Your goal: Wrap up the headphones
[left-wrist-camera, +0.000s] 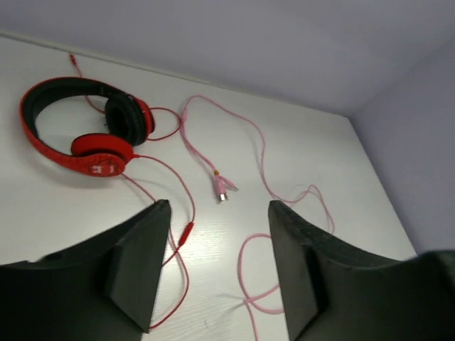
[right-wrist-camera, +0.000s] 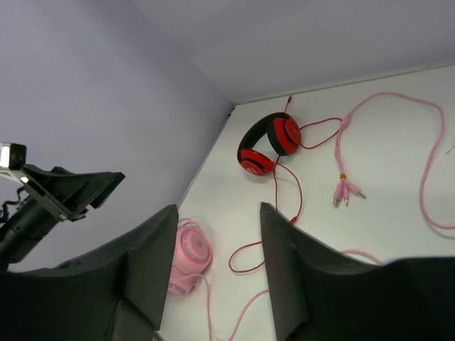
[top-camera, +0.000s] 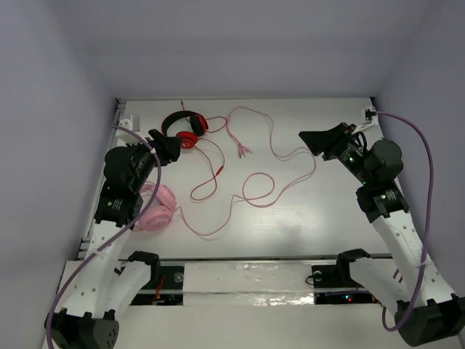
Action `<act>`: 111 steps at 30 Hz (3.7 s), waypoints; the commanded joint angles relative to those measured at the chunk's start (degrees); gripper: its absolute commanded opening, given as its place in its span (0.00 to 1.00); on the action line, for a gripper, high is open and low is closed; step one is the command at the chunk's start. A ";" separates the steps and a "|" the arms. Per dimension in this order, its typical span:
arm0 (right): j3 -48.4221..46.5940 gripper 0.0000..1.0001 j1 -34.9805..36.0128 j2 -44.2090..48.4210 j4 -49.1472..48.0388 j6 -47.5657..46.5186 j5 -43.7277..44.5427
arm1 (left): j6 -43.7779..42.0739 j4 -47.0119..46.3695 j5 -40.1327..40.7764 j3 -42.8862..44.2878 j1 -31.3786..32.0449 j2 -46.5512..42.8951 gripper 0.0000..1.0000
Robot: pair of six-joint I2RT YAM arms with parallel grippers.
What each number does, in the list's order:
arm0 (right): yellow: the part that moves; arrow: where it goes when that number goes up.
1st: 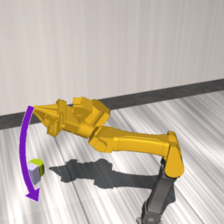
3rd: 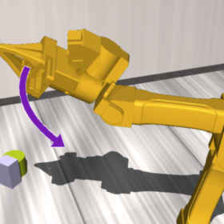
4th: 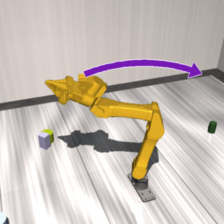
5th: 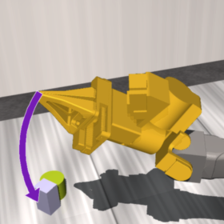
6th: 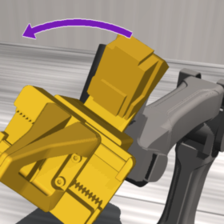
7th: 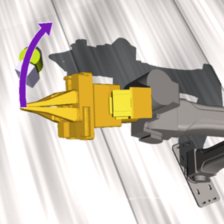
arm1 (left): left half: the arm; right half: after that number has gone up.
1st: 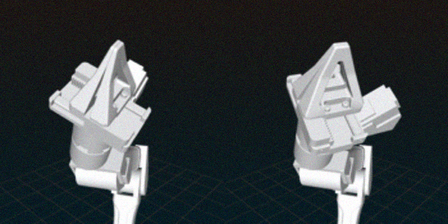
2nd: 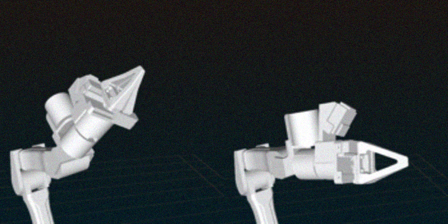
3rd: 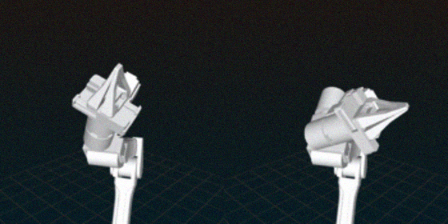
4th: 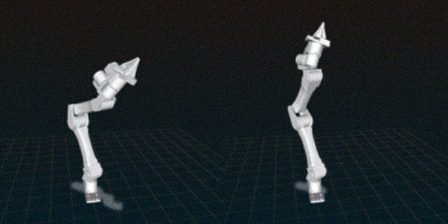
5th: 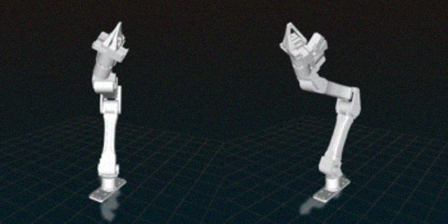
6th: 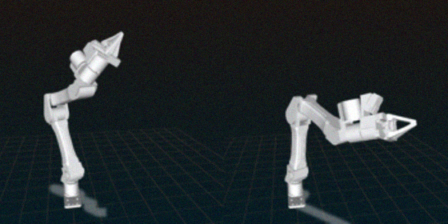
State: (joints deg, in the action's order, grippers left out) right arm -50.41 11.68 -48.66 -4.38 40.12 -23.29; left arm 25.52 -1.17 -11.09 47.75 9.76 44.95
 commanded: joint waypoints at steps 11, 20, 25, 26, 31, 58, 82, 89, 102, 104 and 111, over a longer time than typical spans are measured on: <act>9.01 0.00 4.40 2.53 -6.51 2.60 2.90 | -6.45 24.01 16.34 8.60 0.08 11.64 0.16; 14.19 0.00 4.93 3.22 -9.77 2.51 1.94 | -7.77 29.20 26.90 7.62 -11.16 17.35 0.00; 15.26 0.00 4.93 4.28 -9.94 2.68 1.49 | -7.15 28.77 28.23 8.33 -15.46 26.32 0.05; 15.34 0.00 4.93 4.45 -10.03 2.68 1.49 | -7.06 28.68 28.84 8.33 -17.04 27.64 0.09; 15.78 0.00 4.93 5.24 -10.03 3.12 1.23 | -6.88 27.63 30.86 8.06 -22.41 33.53 0.37; 16.14 0.06 5.46 4.02 -11.35 4.09 -0.18 | -8.30 24.64 21.48 6.57 -23.65 44.18 0.15; 13.24 0.07 7.65 3.40 -6.96 -0.92 0.35 | -5.47 32.80 22.09 9.20 -23.65 23.43 0.05; 13.50 0.16 7.65 2.96 -7.57 -0.13 -0.71 | -9.26 38.52 24.27 11.32 -23.65 31.60 0.37; 13.41 0.24 7.65 2.43 -7.04 0.22 -0.97 | -13.04 43.80 19.26 18.44 -23.65 45.83 0.61; 13.59 0.25 7.65 2.43 -7.31 0.40 -1.23 | -12.43 43.80 21.89 18.44 -23.65 47.42 0.61; 13.67 0.25 7.65 1.20 -8.10 0.93 -1.67 | -13.12 40.73 25.86 16.33 -23.65 52.25 0.55</act>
State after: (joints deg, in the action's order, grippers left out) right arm -34.46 18.85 -47.35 -10.57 40.80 -24.03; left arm 12.84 40.62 11.77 64.58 -13.87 96.79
